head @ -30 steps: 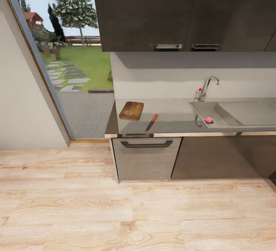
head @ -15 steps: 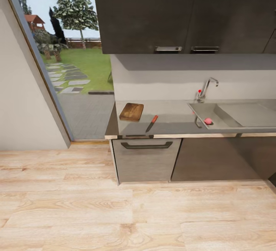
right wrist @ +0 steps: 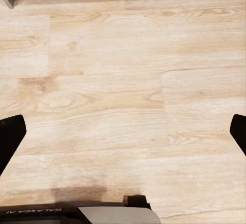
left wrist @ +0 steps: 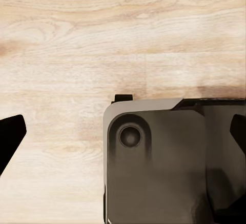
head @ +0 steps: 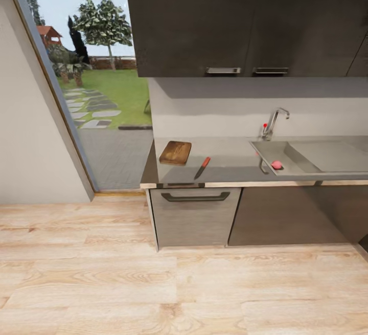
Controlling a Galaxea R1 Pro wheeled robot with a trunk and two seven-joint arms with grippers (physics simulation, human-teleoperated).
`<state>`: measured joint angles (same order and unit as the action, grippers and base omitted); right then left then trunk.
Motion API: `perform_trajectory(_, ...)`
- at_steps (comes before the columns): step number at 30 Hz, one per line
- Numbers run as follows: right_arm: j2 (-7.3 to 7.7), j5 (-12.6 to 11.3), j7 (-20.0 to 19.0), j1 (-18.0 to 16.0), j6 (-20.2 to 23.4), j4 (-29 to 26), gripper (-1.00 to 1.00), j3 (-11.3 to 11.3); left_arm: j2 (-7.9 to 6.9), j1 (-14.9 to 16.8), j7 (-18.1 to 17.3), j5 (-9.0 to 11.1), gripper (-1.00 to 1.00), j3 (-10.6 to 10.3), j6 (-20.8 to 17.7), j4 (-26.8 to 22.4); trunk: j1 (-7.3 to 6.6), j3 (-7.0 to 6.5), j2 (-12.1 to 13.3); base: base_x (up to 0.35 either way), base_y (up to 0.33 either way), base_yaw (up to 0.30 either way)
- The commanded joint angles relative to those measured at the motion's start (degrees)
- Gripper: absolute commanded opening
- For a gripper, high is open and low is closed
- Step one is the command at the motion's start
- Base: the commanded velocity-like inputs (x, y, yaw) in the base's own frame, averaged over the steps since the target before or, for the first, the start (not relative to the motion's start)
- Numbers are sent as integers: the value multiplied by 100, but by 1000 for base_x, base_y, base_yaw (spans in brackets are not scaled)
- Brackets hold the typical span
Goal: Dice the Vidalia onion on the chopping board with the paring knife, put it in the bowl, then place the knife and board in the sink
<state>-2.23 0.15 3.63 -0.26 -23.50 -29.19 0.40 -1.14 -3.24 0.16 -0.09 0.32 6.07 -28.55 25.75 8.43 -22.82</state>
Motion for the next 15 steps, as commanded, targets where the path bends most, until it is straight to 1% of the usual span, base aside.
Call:
perform_trajectory(1, 0, 2, 23, -2, -14, 1, 100, 5, 0, -1, 2, -1, 100, 3, 8, -8, 4, 1, -10, 0, 0, 0)
perform_trajectory(15, -6, 2, 23, -3, -15, 1, 100, 6, 0, -1, 2, -1, 100, 3, 8, -3, 4, -125, -10, 0, 0, 0)
